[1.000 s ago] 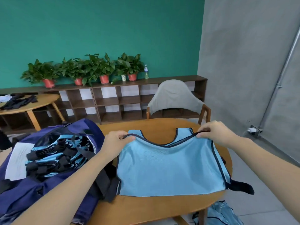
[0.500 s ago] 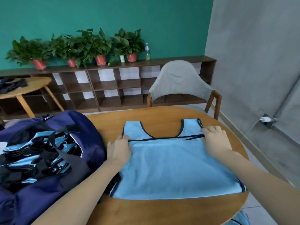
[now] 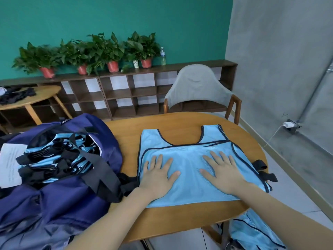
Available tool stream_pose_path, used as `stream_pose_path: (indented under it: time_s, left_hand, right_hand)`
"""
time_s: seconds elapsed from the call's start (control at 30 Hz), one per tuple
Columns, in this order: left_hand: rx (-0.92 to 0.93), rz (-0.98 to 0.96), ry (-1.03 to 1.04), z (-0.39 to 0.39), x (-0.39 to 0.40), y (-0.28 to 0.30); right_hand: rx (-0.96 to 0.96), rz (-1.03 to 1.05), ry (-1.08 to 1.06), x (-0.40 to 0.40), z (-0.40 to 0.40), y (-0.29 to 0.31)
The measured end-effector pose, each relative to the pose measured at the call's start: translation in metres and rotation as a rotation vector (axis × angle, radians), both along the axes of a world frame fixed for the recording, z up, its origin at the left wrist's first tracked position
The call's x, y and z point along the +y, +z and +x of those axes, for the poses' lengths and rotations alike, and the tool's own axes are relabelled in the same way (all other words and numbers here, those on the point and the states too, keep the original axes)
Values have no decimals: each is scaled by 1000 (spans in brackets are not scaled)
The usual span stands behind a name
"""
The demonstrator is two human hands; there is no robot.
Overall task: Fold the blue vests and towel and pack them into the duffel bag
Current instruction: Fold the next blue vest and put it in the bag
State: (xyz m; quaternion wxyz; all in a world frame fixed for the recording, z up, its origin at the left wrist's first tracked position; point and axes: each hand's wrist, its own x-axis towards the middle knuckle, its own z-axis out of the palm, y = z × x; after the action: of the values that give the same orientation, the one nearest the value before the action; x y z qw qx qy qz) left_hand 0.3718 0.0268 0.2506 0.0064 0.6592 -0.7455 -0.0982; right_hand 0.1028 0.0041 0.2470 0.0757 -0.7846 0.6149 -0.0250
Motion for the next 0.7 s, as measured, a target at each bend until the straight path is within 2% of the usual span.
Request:
stream_pose_path:
  time_s: [0.17, 0.27, 0.33, 0.4, 0.47, 0.53, 0.7]
  left_hand:
    - [30, 102, -35, -16, 30, 13]
    - [155, -14, 44, -2, 17, 32]
    - [273, -101, 164, 12, -8, 39]
    - [388, -79, 297, 28, -42, 39]
    - [493, -42, 415, 40, -74, 35]
    - [553, -85, 514, 49, -99, 29]
    - [658, -312, 533, 70, -126, 18]
  right_hand:
    - [67, -80, -3, 17, -20, 3]
    - [64, -207, 5, 13, -7, 18]
    - [-47, -245, 13, 0, 18, 31]
    - [-196, -233, 33, -22, 51, 37]
    - [-372, -163, 43, -50, 87, 37]
    - [-523, -74, 33, -80, 121, 34]
    - [-606, 80, -13, -145, 175, 27]
